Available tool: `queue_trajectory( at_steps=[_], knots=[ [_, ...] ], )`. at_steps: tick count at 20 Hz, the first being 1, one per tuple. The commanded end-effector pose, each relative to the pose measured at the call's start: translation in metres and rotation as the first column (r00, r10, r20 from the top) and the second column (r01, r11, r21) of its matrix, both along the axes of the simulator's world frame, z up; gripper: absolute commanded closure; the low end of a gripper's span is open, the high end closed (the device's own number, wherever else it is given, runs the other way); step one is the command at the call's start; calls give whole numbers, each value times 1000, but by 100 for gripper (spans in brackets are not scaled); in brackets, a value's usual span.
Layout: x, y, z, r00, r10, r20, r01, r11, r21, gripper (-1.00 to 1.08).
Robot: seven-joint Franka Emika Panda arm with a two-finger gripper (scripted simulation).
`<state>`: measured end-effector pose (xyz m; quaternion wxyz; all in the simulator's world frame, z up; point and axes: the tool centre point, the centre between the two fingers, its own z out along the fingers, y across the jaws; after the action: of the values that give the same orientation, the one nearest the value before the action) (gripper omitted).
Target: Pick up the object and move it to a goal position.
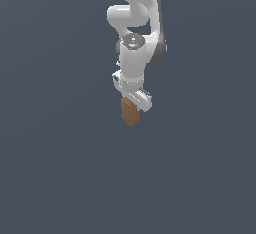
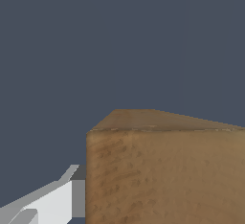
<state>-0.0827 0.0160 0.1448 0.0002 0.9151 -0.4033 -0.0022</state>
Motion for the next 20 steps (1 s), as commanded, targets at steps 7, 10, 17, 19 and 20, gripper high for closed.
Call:
queue_trajectory(
  at_steps=[7,10,17,19,20],
  knots=[
    [29,-39,13,1000,-5,5,5,1000,-1,108],
    [44,-57,19,1000,-5,5,5,1000,-1,108],
    [81,-103,34,1000,-5,5,5,1000,-2,108],
    [91,-116,38,1000,-5,5,5,1000,-2,108],
    [96,-122,40,1000,-5,5,5,1000,-2,108]
  ],
)
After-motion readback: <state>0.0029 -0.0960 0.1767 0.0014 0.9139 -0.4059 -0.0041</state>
